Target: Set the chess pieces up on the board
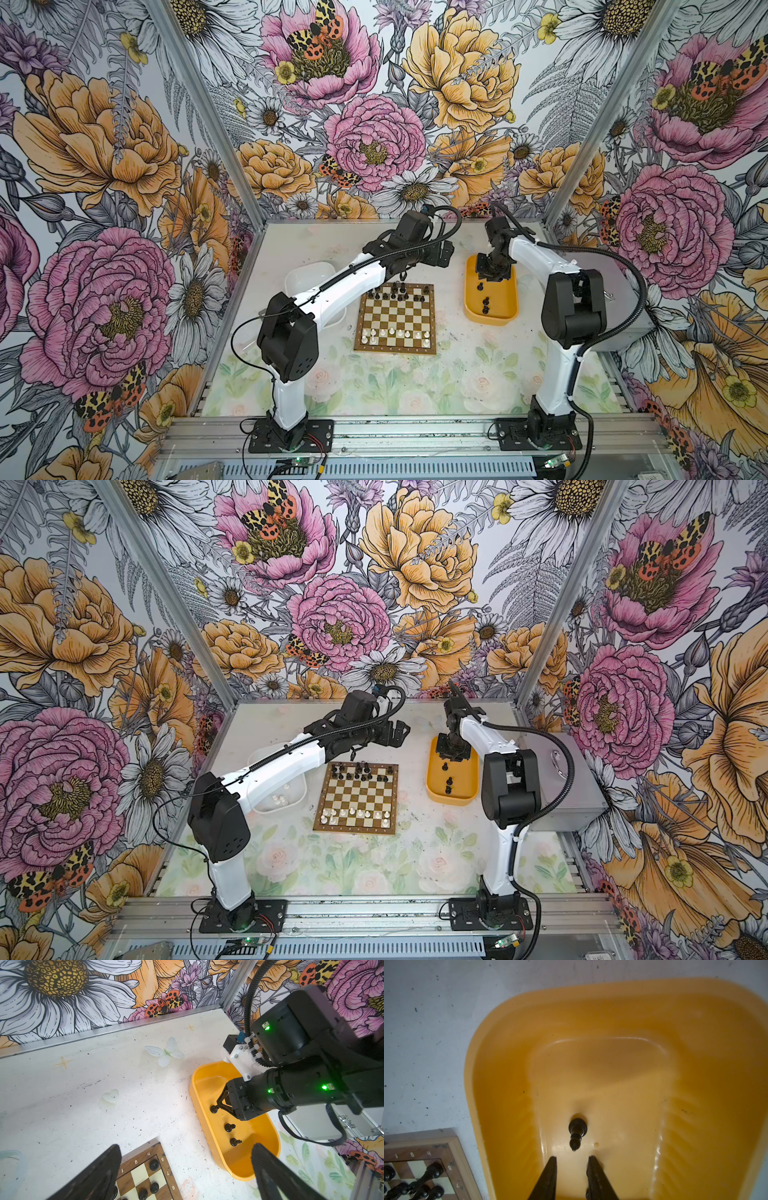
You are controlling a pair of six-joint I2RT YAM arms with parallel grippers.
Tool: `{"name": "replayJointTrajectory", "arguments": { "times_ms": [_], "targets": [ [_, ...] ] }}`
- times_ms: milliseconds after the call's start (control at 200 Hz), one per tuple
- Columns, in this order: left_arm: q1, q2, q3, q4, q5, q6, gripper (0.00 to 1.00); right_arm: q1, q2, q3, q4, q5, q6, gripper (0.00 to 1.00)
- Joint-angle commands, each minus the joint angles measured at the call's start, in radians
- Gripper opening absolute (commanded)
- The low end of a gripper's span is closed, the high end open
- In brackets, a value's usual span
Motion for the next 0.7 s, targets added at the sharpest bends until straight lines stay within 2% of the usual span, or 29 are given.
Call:
{"name": "replayJointTrajectory", "arguments": {
  "times_ms": [0, 696],
  "targets": [
    [-0.001, -0.008, -0.006, -0.002, 0.006, 0.003, 0.99, -0.004, 0.025, -0.008, 0.019, 0.002, -0.008, 0.28],
    [0.022, -0.039, -0.031, -0.005, 0.002, 0.018, 0.99, -0.005, 0.077, 0.007, 0.023, 0.007, -0.010, 0.26]
  ]
}}
